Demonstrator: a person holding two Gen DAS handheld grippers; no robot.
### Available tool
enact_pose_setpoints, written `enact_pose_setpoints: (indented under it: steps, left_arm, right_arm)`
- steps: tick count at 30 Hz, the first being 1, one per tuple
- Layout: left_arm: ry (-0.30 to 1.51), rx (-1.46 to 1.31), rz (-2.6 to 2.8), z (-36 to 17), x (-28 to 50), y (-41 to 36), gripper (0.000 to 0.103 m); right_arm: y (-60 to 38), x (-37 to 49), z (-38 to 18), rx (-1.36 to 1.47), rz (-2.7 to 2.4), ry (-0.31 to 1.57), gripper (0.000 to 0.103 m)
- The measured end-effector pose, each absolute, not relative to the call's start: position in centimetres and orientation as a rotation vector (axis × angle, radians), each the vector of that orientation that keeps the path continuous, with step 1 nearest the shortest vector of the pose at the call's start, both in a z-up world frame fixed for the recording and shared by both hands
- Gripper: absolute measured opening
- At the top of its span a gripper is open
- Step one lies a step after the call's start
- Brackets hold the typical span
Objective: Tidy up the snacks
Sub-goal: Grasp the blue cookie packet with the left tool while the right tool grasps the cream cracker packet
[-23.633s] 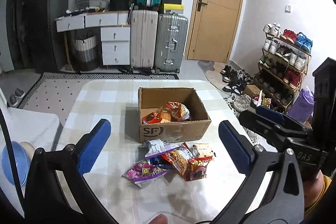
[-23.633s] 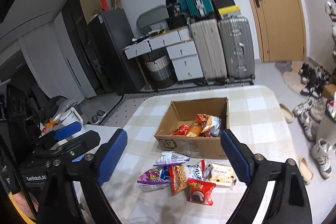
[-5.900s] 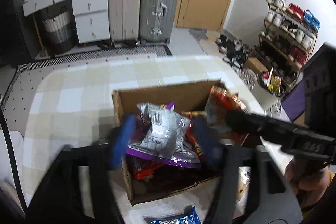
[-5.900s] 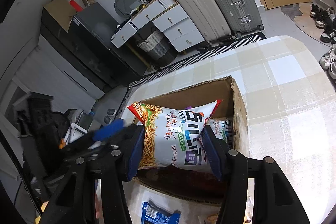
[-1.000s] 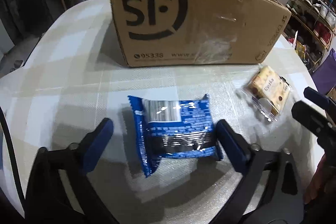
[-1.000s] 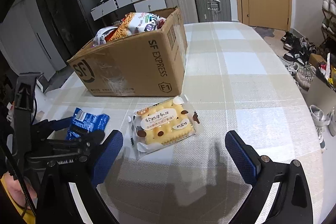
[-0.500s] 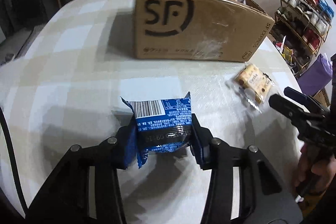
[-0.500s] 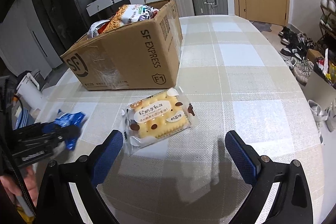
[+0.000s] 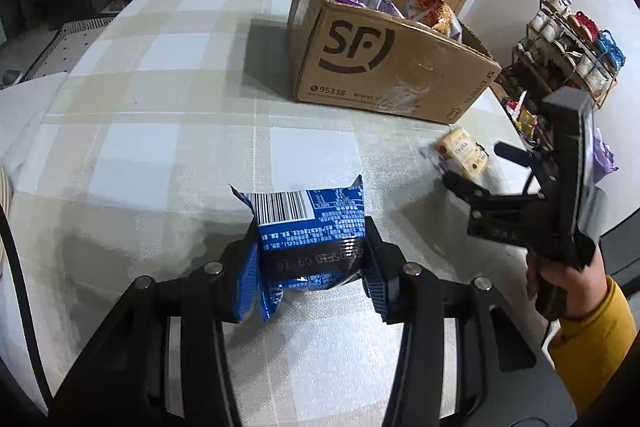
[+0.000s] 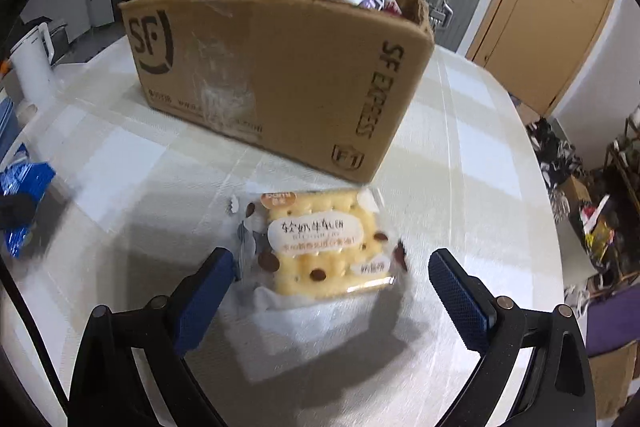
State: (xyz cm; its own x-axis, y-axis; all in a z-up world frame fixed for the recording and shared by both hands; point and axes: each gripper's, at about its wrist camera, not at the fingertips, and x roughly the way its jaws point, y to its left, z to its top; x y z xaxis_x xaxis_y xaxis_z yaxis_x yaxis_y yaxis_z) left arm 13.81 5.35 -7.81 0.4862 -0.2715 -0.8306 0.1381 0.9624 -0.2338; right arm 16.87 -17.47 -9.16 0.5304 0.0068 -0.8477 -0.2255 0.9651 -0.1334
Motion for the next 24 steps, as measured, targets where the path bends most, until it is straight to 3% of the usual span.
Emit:
enact_pose_setpoints:
  steps: [8, 15, 18, 24]
  left_arm:
    - [1.037, -0.126, -0.291, -8.8, 11.9, 3.4, 0.042]
    - [1.053, -0.114, -0.283, -9.5, 12.4, 2.7, 0.042]
    - [1.062, -0.104, -0.278, -9.9, 12.5, 2.5, 0.042]
    - [1.07, -0.097, -0.273, -10.2, 12.8, 2.1, 0.042]
  right_arm:
    - [-20.5, 19.0, -9.8, -0.059, 0.19, 1.067, 0.1]
    - [-20.0, 19.5, -10.0, -0.074, 0.2, 1.058, 0.1]
    - [-20.0, 18.9, -9.9, -0.08, 0.21, 1.042, 0.093]
    - [-19.8, 17.9, -9.3, -0.082, 0.231, 1.008, 0.066]
